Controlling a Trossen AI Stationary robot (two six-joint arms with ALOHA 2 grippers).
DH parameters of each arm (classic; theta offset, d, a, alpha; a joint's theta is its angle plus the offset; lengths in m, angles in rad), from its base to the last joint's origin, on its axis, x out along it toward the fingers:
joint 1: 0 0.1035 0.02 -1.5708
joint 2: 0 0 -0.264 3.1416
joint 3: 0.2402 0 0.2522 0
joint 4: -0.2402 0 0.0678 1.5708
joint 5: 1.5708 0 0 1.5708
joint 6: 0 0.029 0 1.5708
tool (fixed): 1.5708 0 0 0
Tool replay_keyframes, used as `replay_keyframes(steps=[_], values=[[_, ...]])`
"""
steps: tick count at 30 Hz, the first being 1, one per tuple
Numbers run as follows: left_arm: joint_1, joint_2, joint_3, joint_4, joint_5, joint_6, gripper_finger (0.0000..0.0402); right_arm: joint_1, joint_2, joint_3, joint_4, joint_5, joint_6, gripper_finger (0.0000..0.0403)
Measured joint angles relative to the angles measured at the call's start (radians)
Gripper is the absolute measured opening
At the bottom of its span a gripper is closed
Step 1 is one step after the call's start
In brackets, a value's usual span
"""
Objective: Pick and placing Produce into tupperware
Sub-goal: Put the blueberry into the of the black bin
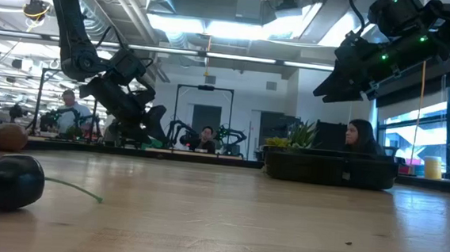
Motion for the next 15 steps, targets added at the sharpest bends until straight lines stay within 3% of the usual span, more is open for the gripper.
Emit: replay_keyframes(steps=[15], values=[[-0.037, 0.0, 0.0, 0.001, -0.084, 0.077, 0.0279, 0.0, 0.0, 0.0, 0.0, 0.0, 0.001, 0.0268]])
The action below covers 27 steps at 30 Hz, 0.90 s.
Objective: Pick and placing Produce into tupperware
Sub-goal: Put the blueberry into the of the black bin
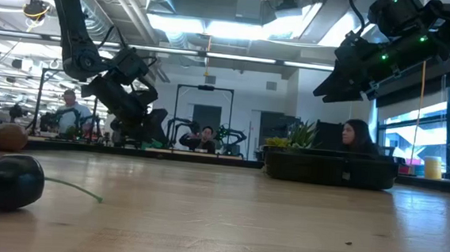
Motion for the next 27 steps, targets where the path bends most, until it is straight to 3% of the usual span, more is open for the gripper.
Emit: replay_keyframes(steps=[10, 27], values=[[-0.009, 0.0, 0.0, 0.0, -0.015, 0.06, 0.0279, 0.0, 0.0, 0.0, 0.0, 0.0, 0.001, 0.0268], [-0.009, -0.001, 0.0, -0.02, -0.035, 0.006, 0.0279, 0.0, 0.0, 0.0, 0.0, 0.0, -0.001, 0.0268]])
